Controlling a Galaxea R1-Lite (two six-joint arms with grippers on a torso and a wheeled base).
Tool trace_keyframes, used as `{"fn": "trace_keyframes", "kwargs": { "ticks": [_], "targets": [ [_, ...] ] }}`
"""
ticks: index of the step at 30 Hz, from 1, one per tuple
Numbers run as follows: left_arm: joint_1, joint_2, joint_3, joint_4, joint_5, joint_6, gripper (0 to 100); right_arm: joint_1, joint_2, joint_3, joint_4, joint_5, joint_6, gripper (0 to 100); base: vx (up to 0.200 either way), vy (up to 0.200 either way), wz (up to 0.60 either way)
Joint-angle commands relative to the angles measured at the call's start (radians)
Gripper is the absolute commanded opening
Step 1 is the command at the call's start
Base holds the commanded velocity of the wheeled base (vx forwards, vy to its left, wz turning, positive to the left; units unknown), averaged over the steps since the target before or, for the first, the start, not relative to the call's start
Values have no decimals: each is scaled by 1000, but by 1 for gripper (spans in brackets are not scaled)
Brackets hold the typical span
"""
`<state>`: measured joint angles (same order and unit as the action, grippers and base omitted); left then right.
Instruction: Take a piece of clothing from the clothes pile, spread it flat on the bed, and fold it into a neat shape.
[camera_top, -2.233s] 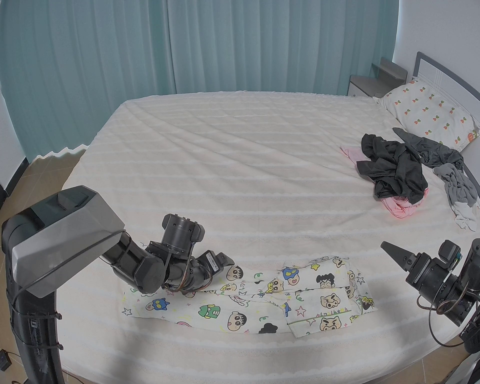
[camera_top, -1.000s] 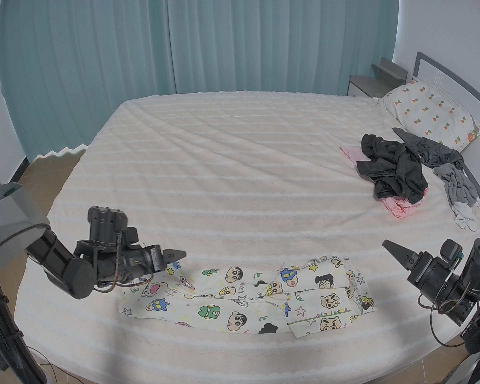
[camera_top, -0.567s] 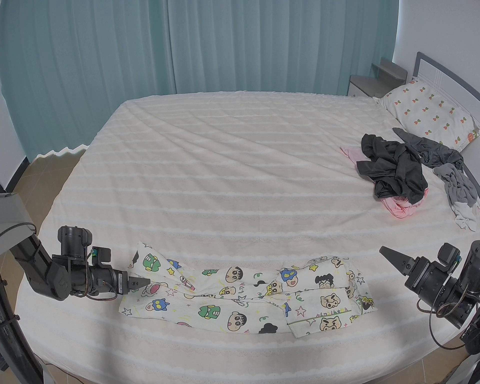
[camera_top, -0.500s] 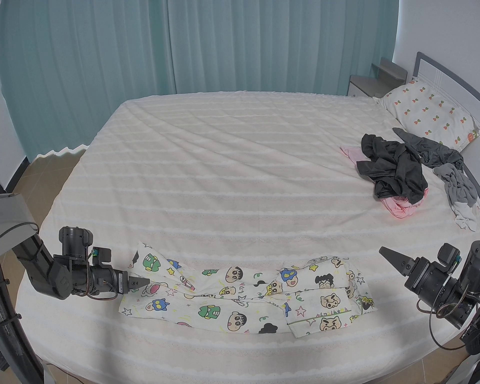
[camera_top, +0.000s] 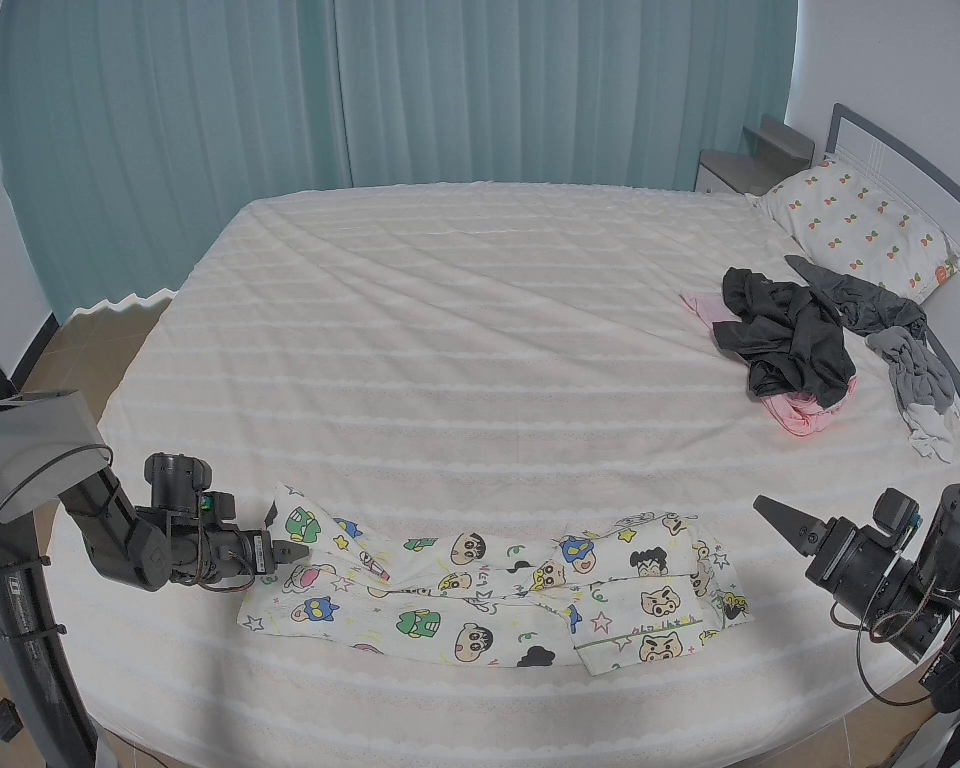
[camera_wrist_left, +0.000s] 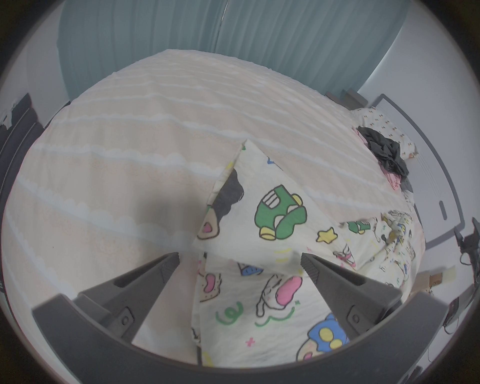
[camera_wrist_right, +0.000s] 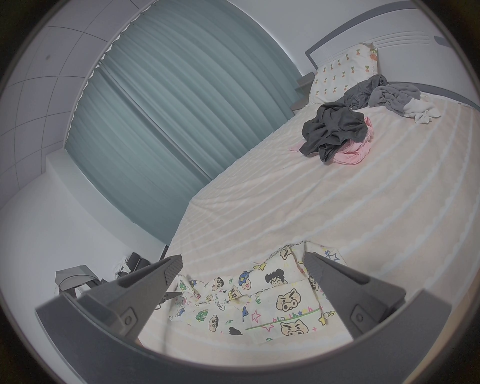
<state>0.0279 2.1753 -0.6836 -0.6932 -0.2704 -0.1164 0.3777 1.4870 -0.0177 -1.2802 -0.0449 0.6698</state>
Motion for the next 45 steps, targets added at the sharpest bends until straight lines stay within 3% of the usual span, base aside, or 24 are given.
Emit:
{"fn": "trace_keyframes", "kwargs": {
  "ticks": [1, 14, 15, 29, 36, 42, 45],
  "targets": [
    [-20, 46, -28, -19, 25, -20, 100, 30, -1, 18, -1, -15, 2, 100, 0, 0, 0],
    [-82, 72, -30, -14, 30, -25, 100, 29, -2, 18, -1, -16, 4, 100, 0, 0, 0],
    [-82, 73, -31, -14, 30, -25, 0, 30, -2, 18, -1, -16, 4, 100, 0, 0, 0],
    [-82, 41, 12, -9, 39, -26, 0, 27, 1, 18, -1, -15, 8, 100, 0, 0, 0],
    [-68, -48, 10, 93, 37, -26, 0, 26, -1, 18, -1, -15, 8, 100, 0, 0, 0],
    [-36, -111, 3, 150, 37, -26, 0, 24, -2, 18, -1, -16, 7, 100, 0, 0, 0],
    [18, -111, -17, 156, 36, -23, 0, 24, -2, 18, -1, -16, 7, 100, 0, 0, 0]
  ]
}}
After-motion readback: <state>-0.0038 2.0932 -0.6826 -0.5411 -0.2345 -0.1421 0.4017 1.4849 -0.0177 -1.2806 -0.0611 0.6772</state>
